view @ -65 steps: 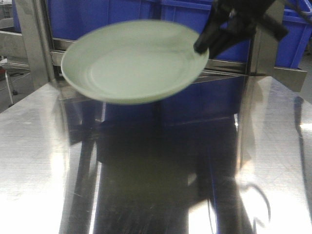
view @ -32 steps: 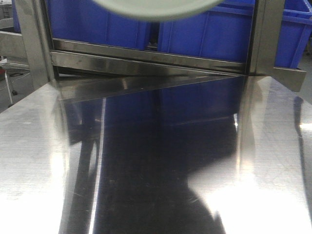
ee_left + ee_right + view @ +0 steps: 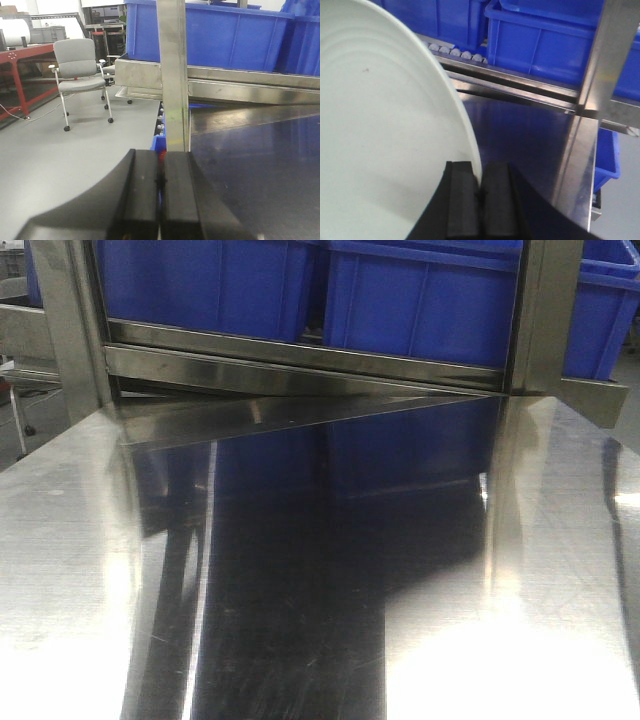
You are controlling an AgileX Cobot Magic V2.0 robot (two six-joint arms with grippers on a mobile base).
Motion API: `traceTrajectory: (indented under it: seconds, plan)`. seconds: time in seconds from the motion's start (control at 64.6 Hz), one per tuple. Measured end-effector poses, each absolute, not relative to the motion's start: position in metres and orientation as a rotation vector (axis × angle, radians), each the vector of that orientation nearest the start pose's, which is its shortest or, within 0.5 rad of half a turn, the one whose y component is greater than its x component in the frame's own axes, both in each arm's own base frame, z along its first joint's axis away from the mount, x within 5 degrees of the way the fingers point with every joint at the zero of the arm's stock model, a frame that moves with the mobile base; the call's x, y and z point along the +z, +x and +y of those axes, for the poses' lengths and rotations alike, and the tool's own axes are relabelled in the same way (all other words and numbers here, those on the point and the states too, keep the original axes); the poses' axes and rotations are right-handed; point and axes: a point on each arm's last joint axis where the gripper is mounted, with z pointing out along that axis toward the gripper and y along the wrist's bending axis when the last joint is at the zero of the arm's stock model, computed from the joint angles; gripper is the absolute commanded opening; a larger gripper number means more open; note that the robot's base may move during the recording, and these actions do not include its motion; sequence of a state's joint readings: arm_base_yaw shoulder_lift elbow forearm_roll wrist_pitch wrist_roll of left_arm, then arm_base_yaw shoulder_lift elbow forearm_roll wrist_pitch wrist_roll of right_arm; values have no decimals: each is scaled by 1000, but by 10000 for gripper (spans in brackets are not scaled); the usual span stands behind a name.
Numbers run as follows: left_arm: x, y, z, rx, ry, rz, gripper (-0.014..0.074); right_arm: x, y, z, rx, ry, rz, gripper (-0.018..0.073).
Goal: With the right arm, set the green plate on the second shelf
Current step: 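Lift the plate with the right gripper and raise it beside the robot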
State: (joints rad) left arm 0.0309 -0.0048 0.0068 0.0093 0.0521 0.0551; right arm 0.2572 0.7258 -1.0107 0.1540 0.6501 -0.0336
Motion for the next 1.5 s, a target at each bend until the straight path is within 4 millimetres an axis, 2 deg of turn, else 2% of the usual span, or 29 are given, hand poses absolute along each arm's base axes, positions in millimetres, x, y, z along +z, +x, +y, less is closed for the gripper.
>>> traceTrajectory:
  seconds: [0.155,0.278,0.418,0.619,0.696,1.114,1.331,1.501]
  plan:
    - [206,56,2,76,25,1538,130,404,81,28,288,-227,1785,57]
    - [206,56,2,76,25,1538,130,382,60,19,221,-238,1755,57]
    - [206,56,2,76,25,1538,130,360,48,13,180,-245,1730,57]
    - [206,56,2,76,25,1538,130,325,46,13,178,-248,1755,57]
    - [206,56,2,76,25,1538,130,319,46,13,179,-245,1739,57]
    - [206,56,2,76,25,1538,130,299,56,15,182,-233,1666,57]
    - [206,56,2,76,25,1538,130,303,58,15,180,-226,1589,57]
    - [206,56,2,76,25,1538,130,300,58,14,144,-249,1612,57]
